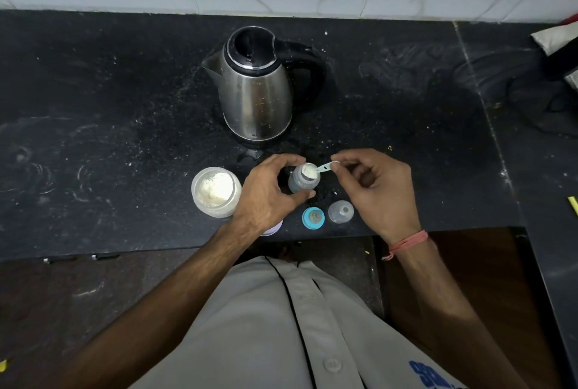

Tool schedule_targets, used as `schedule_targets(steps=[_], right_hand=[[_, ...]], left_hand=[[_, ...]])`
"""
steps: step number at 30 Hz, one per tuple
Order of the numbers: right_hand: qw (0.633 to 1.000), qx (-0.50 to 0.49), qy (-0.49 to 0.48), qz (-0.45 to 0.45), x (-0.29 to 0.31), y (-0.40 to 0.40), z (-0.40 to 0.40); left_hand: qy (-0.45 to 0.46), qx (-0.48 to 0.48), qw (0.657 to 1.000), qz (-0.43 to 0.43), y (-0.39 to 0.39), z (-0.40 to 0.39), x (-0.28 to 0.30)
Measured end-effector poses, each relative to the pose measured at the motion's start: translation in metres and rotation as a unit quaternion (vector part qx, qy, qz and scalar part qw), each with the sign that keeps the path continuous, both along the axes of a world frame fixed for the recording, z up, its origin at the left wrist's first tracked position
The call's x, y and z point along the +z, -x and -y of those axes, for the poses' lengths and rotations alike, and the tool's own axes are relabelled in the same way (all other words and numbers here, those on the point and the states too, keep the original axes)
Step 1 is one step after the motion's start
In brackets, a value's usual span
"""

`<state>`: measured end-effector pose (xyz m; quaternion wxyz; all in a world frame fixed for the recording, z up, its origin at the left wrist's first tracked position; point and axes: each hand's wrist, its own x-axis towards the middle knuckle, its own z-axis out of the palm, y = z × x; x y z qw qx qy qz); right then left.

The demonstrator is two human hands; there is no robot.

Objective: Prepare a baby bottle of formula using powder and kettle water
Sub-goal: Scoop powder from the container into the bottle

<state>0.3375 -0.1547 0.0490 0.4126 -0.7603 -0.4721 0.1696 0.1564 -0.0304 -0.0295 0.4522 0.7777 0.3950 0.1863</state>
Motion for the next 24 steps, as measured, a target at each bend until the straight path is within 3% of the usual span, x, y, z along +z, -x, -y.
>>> schedule_targets(steps=[9, 16, 24], right_hand=[[0.973, 0.102, -0.006, 0.206, -0.005, 0.013, 0.014], [0.971, 0.103, -0.016, 0.214, -0.012, 0.018, 0.025], [0.975, 0.082, -0.018, 0.208, -0.012, 0.018, 0.027]], left_hand=[[-0.012, 0.000, 1.000, -0.009, 0.003, 0.002, 0.001], [-0.069, -0.016, 0.997, -0.041, 0.004, 0.001, 0.007], [-0.074, -0.019, 0.996, -0.050, 0.004, 0.000, 0.009]])
